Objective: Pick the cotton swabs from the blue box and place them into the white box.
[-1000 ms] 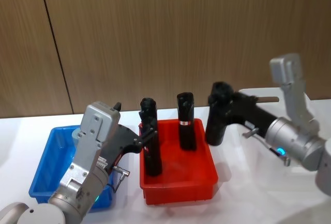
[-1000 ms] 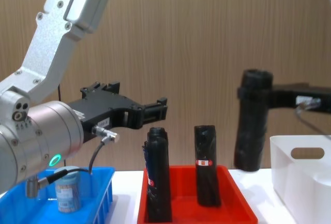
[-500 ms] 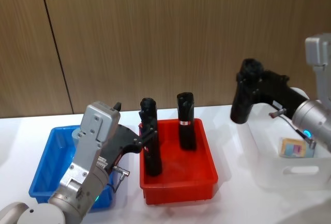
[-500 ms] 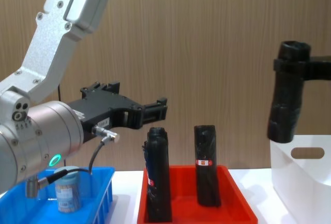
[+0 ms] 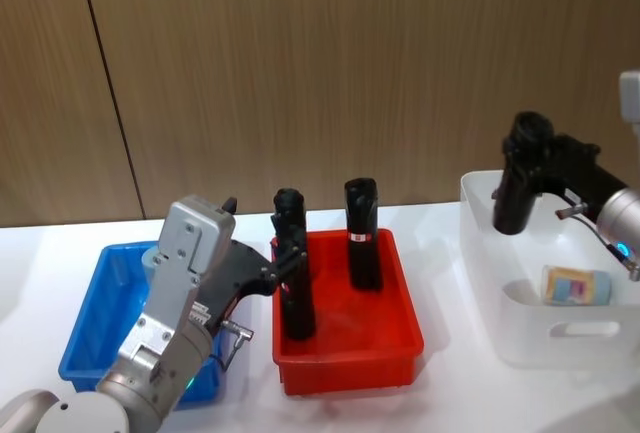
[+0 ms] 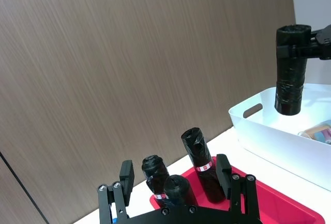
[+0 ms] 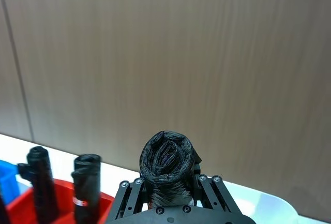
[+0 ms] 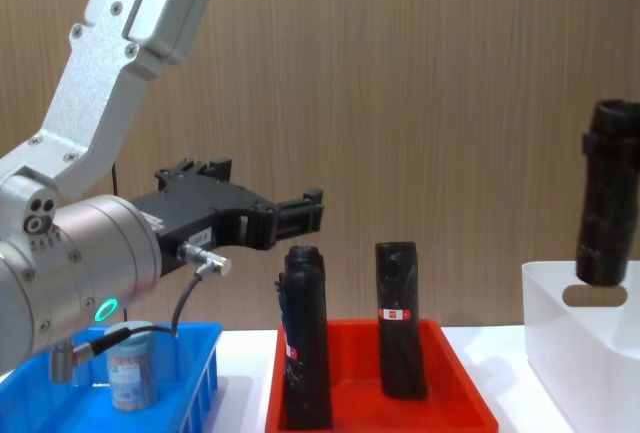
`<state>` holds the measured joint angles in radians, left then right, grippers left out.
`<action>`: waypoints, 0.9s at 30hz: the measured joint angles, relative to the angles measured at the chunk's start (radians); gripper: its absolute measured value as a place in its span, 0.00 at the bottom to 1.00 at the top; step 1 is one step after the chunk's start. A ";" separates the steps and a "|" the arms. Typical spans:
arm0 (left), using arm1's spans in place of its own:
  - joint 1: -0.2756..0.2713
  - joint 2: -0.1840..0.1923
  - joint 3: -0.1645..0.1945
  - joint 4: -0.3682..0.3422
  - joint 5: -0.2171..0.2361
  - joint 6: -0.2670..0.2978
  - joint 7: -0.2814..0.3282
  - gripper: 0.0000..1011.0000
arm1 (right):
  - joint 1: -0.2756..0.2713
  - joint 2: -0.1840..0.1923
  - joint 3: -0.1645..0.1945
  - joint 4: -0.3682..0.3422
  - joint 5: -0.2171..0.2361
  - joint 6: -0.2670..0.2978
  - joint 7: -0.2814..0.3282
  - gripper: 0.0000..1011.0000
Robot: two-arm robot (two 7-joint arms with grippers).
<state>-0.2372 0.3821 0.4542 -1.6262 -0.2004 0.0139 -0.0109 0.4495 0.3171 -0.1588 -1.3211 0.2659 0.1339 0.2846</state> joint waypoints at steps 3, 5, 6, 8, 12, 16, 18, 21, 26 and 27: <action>0.000 0.000 0.000 0.000 0.000 0.000 0.000 0.99 | 0.013 0.000 0.002 0.032 -0.005 -0.004 -0.006 0.41; 0.000 0.000 0.000 0.000 0.000 0.000 0.000 0.99 | 0.025 -0.002 0.004 0.064 -0.011 -0.008 -0.011 0.41; 0.000 0.000 0.000 0.000 0.000 0.000 0.000 0.99 | 0.029 -0.003 0.004 0.075 -0.013 -0.010 -0.014 0.41; 0.000 0.000 0.000 0.000 0.000 0.000 0.000 0.99 | 0.048 -0.006 0.005 0.124 -0.020 -0.018 -0.020 0.41; 0.000 0.000 0.000 0.000 0.000 0.000 0.000 0.99 | 0.070 -0.011 0.005 0.178 -0.027 -0.029 -0.026 0.43; 0.000 0.000 0.000 0.000 0.000 0.000 0.000 0.99 | 0.087 -0.015 0.004 0.221 -0.034 -0.040 -0.028 0.55; 0.000 0.000 0.000 0.000 0.000 0.000 0.000 0.99 | 0.092 -0.016 0.003 0.233 -0.035 -0.043 -0.029 0.58; 0.000 0.000 0.000 0.000 0.000 0.000 0.000 0.99 | 0.101 -0.019 0.002 0.256 -0.036 -0.050 -0.029 0.68; 0.000 0.000 0.000 0.000 0.000 0.000 0.000 0.99 | 0.111 -0.021 0.002 0.280 -0.040 -0.057 -0.027 0.82; 0.000 0.000 0.000 0.000 0.000 0.000 0.000 0.99 | 0.111 -0.021 0.002 0.282 -0.040 -0.058 -0.026 0.85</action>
<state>-0.2372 0.3821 0.4542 -1.6262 -0.2004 0.0139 -0.0109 0.5610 0.2958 -0.1571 -1.0392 0.2261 0.0763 0.2585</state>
